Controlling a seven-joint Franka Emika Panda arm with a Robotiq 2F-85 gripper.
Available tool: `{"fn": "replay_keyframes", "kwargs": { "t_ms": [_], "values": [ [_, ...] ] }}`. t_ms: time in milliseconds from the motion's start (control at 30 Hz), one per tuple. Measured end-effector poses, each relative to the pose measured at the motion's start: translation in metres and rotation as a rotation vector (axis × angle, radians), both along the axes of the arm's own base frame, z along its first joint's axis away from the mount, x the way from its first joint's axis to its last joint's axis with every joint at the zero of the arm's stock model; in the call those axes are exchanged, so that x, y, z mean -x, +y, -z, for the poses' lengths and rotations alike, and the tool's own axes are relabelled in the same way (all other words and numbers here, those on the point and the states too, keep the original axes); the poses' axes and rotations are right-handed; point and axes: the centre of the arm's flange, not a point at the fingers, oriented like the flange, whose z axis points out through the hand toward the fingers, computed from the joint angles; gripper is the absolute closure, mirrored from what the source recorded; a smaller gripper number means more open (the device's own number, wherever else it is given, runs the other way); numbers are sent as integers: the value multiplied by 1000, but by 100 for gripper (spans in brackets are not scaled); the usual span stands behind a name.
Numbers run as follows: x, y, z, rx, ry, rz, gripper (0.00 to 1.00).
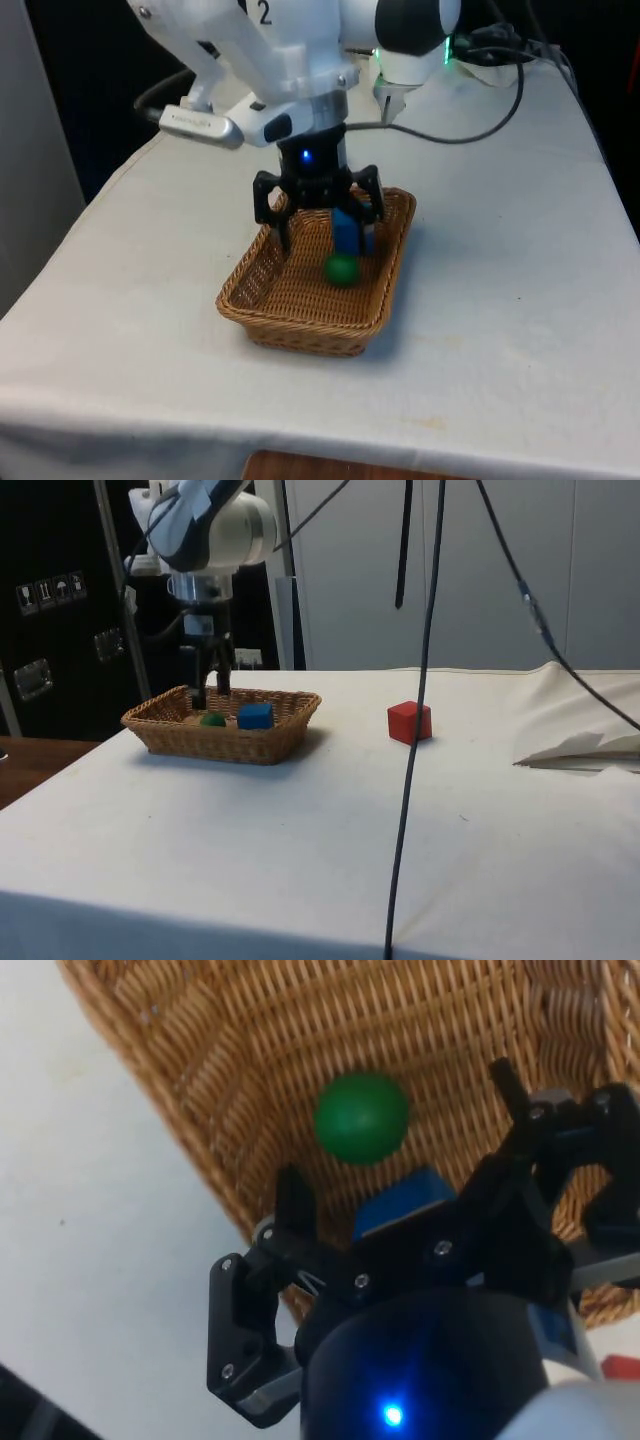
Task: Place all non-red objects into the basket.
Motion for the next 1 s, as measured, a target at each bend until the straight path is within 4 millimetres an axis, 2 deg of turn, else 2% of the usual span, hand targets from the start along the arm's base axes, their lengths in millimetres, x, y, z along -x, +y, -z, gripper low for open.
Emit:
{"fn": "replay_keyframes", "kwargs": {
  "t_ms": [67, 333, 533, 1000],
  "values": [
    [3, 0, -13, -14, 1, 6, 0],
    [19, 4, -43, -39, -3, 15, 0],
    [33, 16, -67, -47, 1, 11, 0],
    [42, 40, -100, -52, 30, -25, 0]
  ]
}}
